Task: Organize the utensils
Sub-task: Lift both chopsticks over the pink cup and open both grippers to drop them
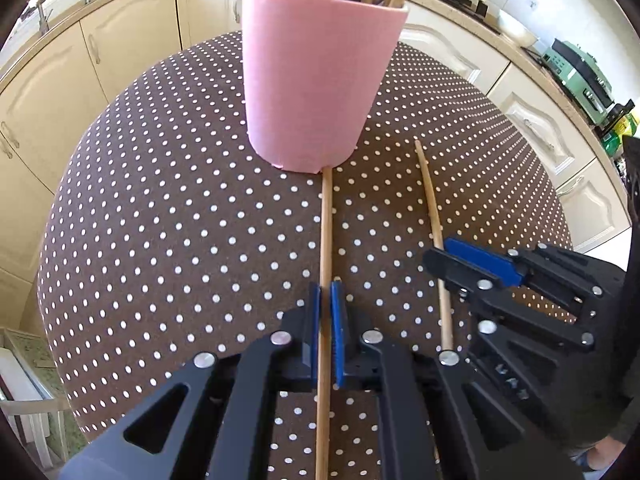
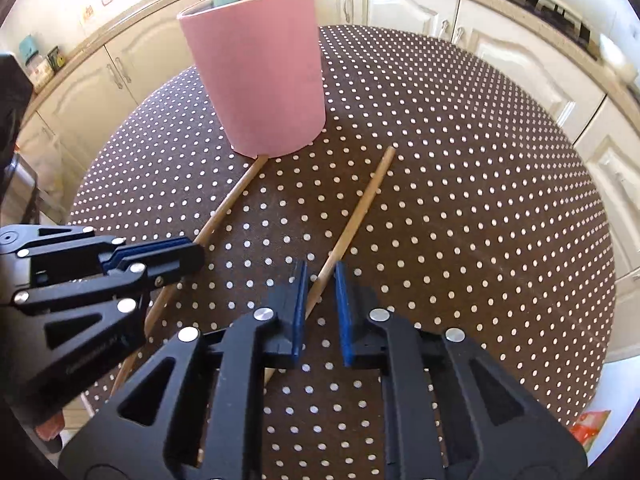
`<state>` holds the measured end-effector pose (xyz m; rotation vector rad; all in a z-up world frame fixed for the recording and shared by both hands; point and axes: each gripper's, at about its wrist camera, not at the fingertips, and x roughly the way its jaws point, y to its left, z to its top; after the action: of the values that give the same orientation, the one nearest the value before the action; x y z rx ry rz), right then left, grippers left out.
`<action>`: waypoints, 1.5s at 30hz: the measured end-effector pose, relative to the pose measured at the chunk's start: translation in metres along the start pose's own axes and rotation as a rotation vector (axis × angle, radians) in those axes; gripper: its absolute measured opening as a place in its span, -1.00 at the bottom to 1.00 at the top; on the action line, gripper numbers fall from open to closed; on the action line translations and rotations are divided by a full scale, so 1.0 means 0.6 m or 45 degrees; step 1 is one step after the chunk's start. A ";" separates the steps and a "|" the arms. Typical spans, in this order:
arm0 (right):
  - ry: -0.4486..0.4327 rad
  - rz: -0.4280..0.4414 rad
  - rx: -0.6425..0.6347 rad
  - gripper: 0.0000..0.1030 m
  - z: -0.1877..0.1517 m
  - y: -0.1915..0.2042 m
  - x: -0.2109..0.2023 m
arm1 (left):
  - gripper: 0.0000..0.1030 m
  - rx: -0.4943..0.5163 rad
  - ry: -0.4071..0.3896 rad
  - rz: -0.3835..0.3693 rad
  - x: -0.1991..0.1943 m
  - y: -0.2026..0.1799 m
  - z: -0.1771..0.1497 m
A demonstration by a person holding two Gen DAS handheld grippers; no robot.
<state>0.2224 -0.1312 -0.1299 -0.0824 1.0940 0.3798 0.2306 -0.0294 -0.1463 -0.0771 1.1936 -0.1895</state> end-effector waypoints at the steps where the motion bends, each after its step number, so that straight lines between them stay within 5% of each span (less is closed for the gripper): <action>1: 0.007 0.015 0.011 -0.79 0.001 -0.008 -0.004 | -0.88 0.003 0.009 0.004 0.002 -0.003 0.005; 11: -0.080 0.127 0.095 -0.88 -0.040 -0.068 -0.040 | -0.89 0.026 -0.138 -0.088 -0.018 -0.027 -0.008; 25: -0.796 0.396 0.118 -0.88 -0.057 -0.082 -0.224 | -0.89 0.192 -0.803 -0.281 -0.189 -0.060 -0.035; 34: -1.097 0.439 0.043 -0.88 0.028 -0.032 -0.234 | -0.89 0.081 -1.175 -0.290 -0.249 -0.018 0.009; 45: -1.304 0.420 0.070 -0.88 0.143 -0.018 -0.203 | -0.89 -0.046 -1.418 -0.291 -0.268 0.029 0.104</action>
<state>0.2499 -0.1516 0.0156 0.3200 0.0947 0.5928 0.2332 0.0155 0.0213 -0.3070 0.0741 -0.2725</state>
